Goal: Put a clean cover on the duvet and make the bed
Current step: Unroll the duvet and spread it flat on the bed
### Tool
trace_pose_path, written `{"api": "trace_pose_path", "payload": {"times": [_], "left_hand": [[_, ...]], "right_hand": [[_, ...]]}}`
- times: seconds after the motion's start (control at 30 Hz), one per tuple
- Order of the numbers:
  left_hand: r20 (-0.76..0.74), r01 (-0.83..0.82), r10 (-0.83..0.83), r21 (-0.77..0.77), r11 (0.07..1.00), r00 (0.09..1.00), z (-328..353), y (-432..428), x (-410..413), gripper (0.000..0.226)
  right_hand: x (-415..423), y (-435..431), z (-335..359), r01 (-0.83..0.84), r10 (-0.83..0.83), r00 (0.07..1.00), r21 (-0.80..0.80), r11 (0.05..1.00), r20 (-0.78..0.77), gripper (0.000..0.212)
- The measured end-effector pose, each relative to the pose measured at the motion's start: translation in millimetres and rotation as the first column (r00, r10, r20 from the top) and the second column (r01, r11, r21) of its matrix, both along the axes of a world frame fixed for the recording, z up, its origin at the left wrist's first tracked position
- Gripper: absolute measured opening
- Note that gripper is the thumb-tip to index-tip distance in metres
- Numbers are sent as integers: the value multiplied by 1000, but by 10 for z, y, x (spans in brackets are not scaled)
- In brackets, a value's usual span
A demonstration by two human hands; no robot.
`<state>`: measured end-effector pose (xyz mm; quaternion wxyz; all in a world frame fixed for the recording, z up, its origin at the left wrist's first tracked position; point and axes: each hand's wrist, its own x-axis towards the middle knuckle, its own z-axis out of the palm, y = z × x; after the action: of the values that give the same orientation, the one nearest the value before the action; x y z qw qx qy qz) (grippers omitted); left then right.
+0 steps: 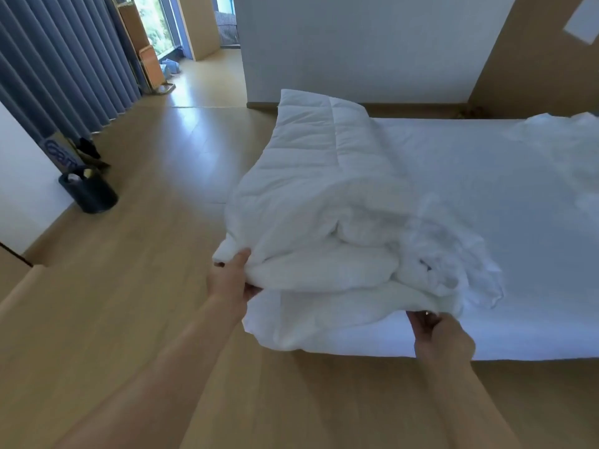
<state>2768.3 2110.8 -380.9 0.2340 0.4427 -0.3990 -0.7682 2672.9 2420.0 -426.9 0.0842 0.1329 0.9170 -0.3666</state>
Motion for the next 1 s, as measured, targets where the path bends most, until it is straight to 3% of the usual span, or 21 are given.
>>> {"api": "trace_pose_path", "payload": {"times": [0.1, 0.2, 0.27, 0.3, 0.47, 0.57, 0.63, 0.8, 0.9, 1.0], "left_hand": [[205, 80, -91, 65, 995, 974, -715, 137, 238, 36], [397, 158, -199, 135, 978, 896, -1275, 274, 507, 28], [492, 155, -235, 198, 968, 838, -1530, 306, 648, 23], [525, 141, -242, 226, 964, 816, -1606, 296, 686, 21], [515, 118, -263, 297, 947, 816, -1576, 144, 573, 42], [464, 117, -262, 318, 941, 846, -1551, 3, 453, 65], [408, 143, -293, 359, 922, 865, -1494, -15, 409, 62], [320, 11, -109, 293, 956, 941, -1353, -11, 253, 44], [231, -59, 20, 163, 985, 973, -987, 18, 94, 45], [118, -21, 23, -23, 1000, 993, -362, 198, -157, 23]], "right_hand": [[155, 82, -521, 121, -116, 947, 3, 993, 301, 39], [439, 241, -840, 412, -332, 856, -136, 901, 397, 31], [627, 281, -948, 602, -487, 755, -169, 781, 439, 23], [647, 297, -1022, 615, -492, 745, -180, 768, 450, 23], [493, 96, -1002, 395, -307, 886, -221, 892, 346, 27], [369, -62, -901, 182, -126, 969, -273, 945, 211, 44], [306, -204, -841, -9, 36, 995, -282, 959, 90, 60], [218, -497, -684, -475, 470, 880, -147, 867, -72, 82], [239, -593, -531, -615, 611, 789, -60, 787, -69, 94], [255, -705, -290, -694, 686, 717, -36, 719, -125, 105]]}}
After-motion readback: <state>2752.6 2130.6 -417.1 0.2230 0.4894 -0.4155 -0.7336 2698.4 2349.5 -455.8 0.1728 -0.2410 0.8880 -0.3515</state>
